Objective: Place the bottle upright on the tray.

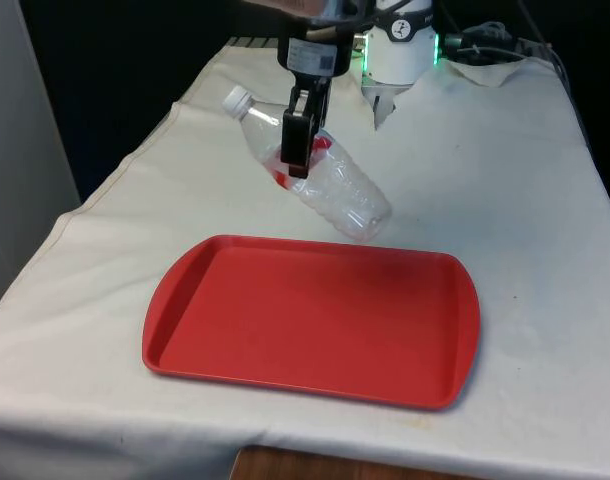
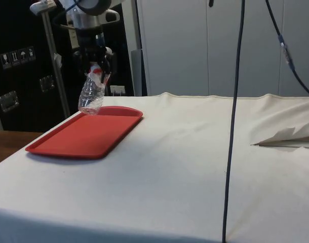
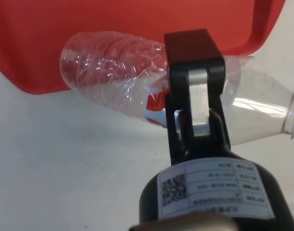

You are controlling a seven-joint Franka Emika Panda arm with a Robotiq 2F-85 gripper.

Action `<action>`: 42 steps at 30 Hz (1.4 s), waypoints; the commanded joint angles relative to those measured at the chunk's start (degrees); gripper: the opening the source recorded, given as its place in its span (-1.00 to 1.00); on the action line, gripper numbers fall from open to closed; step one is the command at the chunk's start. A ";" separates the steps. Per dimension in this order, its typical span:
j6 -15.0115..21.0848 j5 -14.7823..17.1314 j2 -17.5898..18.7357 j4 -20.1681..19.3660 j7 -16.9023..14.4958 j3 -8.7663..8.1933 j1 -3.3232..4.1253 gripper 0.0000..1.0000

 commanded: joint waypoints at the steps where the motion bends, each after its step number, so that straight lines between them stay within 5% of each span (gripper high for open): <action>1: 0.69 -0.80 0.34 0.29 1.09 -0.40 0.52 -0.71; 5: 1.03 -3.61 0.57 0.52 2.98 -0.11 0.63 -0.71; 6: 0.40 -3.50 0.23 0.29 2.35 0.40 0.17 -0.71; 7: 1.09 -4.24 0.63 0.57 3.44 -0.06 0.69 -0.71; 14: 1.15 -9.22 1.15 1.20 6.88 0.46 0.92 -0.71; 15: 0.46 -8.65 0.74 0.92 5.90 0.92 0.46 -0.71; 21: 0.92 -13.52 1.60 1.83 9.85 0.97 1.03 -0.71; 23: 0.46 -13.75 1.32 1.55 9.57 1.55 0.57 -0.71; 24: 0.92 -14.78 1.66 1.89 10.77 1.15 1.03 -0.71; 32: 0.46 -19.82 1.55 1.72 14.04 2.41 0.63 -0.71; 40: 0.17 -25.73 2.46 2.64 18.79 2.64 1.20 -0.71; 42: 0.11 -25.78 2.12 2.23 18.45 3.09 0.80 -0.71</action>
